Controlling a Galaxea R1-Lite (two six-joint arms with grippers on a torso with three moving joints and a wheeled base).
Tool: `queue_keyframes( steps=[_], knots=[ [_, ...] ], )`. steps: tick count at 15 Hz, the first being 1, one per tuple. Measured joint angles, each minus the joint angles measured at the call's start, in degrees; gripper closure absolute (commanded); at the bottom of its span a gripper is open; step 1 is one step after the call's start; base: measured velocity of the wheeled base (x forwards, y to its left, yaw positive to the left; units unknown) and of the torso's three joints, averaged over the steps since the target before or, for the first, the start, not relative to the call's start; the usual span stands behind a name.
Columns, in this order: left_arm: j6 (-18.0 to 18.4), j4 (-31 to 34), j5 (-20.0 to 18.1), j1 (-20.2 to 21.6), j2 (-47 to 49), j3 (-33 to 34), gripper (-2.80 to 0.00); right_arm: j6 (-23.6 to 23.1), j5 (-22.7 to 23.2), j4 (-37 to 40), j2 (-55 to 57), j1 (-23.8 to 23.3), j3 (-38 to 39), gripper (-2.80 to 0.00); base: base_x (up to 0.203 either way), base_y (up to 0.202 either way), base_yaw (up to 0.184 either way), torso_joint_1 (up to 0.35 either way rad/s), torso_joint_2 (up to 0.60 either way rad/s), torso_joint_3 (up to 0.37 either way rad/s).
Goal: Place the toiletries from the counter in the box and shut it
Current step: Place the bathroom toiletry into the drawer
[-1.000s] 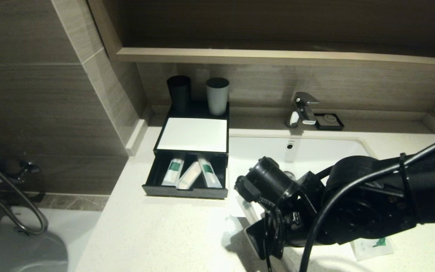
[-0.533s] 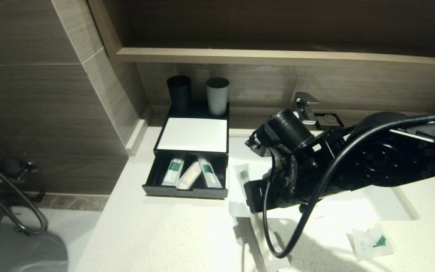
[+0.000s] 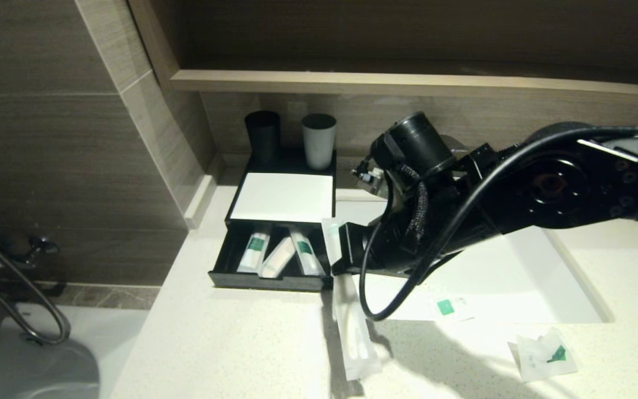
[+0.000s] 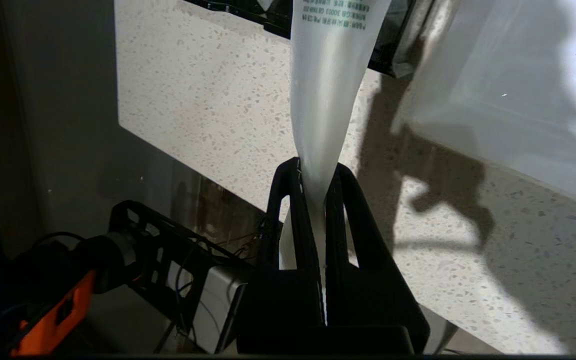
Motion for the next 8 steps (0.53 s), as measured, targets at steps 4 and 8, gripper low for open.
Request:
queue_keyframes(
  steps=[4,8],
  knots=[
    [0.0,0.0,0.0,0.0,0.0,0.0,0.0,4.0,1.7,5.3,4.1,0.0,-9.1,0.0,0.0,0.0,0.0,0.0,0.0,0.0],
    [0.0,0.0,0.0,0.0,0.0,0.0,0.0,5.9,6.0,10.4,7.5,0.1,-14.7,0.0,0.0,0.0,0.0,0.0,0.0,0.0]
  ],
)
